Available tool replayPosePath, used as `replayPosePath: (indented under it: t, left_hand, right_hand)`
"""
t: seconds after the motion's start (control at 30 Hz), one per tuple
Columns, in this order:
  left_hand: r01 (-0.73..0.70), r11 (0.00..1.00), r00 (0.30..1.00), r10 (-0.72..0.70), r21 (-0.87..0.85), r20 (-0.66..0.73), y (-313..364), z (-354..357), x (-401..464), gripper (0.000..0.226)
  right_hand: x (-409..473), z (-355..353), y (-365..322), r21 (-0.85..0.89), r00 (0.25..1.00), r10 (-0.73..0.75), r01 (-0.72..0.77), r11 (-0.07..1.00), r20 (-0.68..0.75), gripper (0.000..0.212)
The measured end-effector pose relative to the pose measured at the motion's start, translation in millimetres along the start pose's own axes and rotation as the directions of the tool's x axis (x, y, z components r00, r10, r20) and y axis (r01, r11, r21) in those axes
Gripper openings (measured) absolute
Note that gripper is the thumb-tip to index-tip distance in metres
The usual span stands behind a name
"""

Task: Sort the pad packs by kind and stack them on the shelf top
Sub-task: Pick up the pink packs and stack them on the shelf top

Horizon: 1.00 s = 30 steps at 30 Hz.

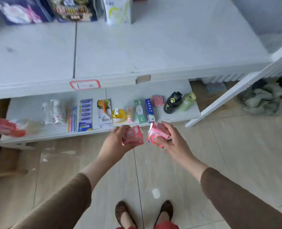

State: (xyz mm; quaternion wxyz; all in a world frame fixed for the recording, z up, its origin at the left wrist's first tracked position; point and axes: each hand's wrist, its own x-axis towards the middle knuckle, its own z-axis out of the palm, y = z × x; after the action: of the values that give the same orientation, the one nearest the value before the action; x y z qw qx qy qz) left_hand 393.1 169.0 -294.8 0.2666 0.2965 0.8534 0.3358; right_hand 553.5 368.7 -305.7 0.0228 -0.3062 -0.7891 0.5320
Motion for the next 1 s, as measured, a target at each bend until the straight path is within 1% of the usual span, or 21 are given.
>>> replayPosePath:
  t: [0.07, 0.13, 0.2, 0.3, 0.37, 0.47, 0.53, 0.6, 0.67, 0.73, 0.83, 0.93, 1.0]
  left_hand:
    - [-0.075, 0.997, 0.997, 0.075, 0.008, -0.025, 46.1, -50.9, -4.8, 0.065]
    - [-0.148, 0.988, 0.987, 0.150, 0.039, -0.065, 89.9, -97.4, -0.2, 0.064]
    - [-0.203, 0.976, 0.971, 0.210, 0.075, -0.111, 128.4, -134.3, 11.7, 0.066]
    - [-0.272, 0.955, 0.944, 0.289, 0.122, -0.157, 172.3, -174.1, 44.6, 0.067]
    - [-0.286, 0.943, 0.933, 0.314, 0.168, -0.174, 194.2, -193.3, 77.7, 0.067]
    - [-0.260, 0.932, 0.935, 0.308, 0.254, -0.174, 219.4, -212.5, 137.5, 0.064]
    - [-0.235, 0.920, 0.941, 0.296, 0.314, -0.164, 233.0, -218.9, 178.1, 0.061]
    - [-0.214, 0.913, 0.946, 0.282, 0.347, -0.161, 243.2, -221.4, 216.9, 0.061]
    - [-0.201, 0.902, 0.945, 0.281, 0.382, -0.166, 253.3, -222.0, 252.5, 0.056]
    - [-0.175, 0.847, 0.936, 0.302, 0.502, -0.183, 263.0, -222.9, 285.0, 0.050]
    - [-0.115, 0.731, 0.912, 0.346, 0.672, -0.221, 274.3, -228.6, 326.5, 0.052]
    - [-0.039, 0.665, 0.912, 0.328, 0.745, -0.245, 276.6, -237.2, 361.0, 0.051]
    - [-0.019, 0.630, 0.921, 0.313, 0.776, -0.232, 274.4, -242.4, 380.8, 0.048]
  right_hand:
    - [-2.4, -26.4, -59.6, 0.080, 0.998, -0.054, 0.055, 0.995, -0.018, 0.060]
    - [4.6, -53.0, -113.0, 0.115, 0.991, -0.117, 0.124, 0.986, -0.064, 0.063]
    - [17.5, -76.5, -156.9, 0.128, 0.984, -0.148, 0.161, 0.979, -0.103, 0.068]
    - [48.7, -106.5, -200.5, 0.090, 0.969, -0.201, 0.215, 0.972, -0.146, 0.070]
    - [76.1, -125.6, -222.1, 0.041, 0.959, -0.235, 0.244, 0.969, -0.155, 0.069]
    - [125.6, -152.9, -243.1, 0.004, 0.947, -0.255, 0.261, 0.965, -0.194, 0.079]
    - [156.6, -168.8, -251.7, -0.009, 0.938, -0.261, 0.266, 0.964, -0.228, 0.082]
    - [184.5, -182.4, -255.8, -0.015, 0.927, -0.281, 0.286, 0.958, -0.247, 0.077]
    - [209.1, -194.8, -260.2, -0.014, 0.916, -0.308, 0.315, 0.949, -0.257, 0.070]
    - [233.1, -205.9, -264.9, -0.024, 0.913, -0.326, 0.330, 0.944, -0.246, 0.068]
    - [265.5, -216.6, -271.3, -0.033, 0.919, -0.341, 0.341, 0.939, -0.201, 0.064]
    - [294.3, -216.2, -275.3, -0.043, 0.936, -0.324, 0.321, 0.946, -0.138, 0.063]
    - [311.0, -211.7, -276.1, -0.047, 0.946, -0.303, 0.300, 0.953, -0.114, 0.062]
